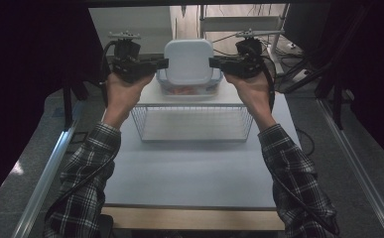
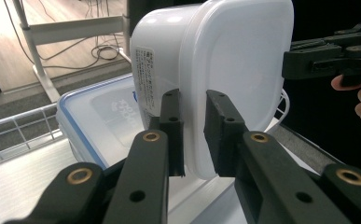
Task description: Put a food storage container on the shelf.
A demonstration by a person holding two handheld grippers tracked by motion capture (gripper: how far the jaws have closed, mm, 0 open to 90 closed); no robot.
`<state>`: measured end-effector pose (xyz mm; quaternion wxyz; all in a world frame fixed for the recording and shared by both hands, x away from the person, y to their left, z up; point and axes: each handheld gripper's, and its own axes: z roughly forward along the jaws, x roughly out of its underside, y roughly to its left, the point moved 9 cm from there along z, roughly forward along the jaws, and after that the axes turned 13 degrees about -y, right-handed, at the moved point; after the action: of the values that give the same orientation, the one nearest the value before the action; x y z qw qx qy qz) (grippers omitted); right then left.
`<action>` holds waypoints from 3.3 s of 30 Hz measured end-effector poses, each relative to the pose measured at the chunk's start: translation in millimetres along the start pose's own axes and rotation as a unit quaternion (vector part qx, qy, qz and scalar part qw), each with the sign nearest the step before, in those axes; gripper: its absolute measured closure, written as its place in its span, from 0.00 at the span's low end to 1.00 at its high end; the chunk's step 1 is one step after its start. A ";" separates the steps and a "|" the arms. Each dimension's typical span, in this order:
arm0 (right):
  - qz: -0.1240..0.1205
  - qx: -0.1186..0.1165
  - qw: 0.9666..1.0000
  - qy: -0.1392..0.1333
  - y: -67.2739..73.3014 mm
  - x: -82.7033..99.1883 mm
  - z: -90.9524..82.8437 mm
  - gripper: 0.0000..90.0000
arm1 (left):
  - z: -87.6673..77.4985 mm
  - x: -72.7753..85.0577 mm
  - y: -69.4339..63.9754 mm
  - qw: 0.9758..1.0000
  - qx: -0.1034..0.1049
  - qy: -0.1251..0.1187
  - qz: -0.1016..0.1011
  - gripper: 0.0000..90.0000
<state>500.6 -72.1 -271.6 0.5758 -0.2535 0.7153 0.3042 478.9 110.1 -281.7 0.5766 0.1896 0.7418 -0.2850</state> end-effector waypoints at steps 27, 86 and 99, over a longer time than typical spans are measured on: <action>0.016 0.018 1.000 0.003 -14.8 -4.2 27.3 0.72 | 30.4 -1.8 13.8 1.000 -0.005 -0.017 -0.012 0.59; -0.029 -0.008 1.000 -0.001 -14.3 14.1 16.6 0.16 | 21.4 13.8 2.6 0.998 0.015 -0.025 0.057 0.04; -0.037 -0.022 0.999 0.003 -12.6 40.6 -13.7 0.10 | 1.8 40.1 -9.0 0.996 0.023 -0.032 0.086 0.04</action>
<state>491.9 -91.2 -311.1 0.5792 -0.2935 0.6999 0.2975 464.3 100.1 -318.8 0.6180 0.2567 0.6972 -0.2571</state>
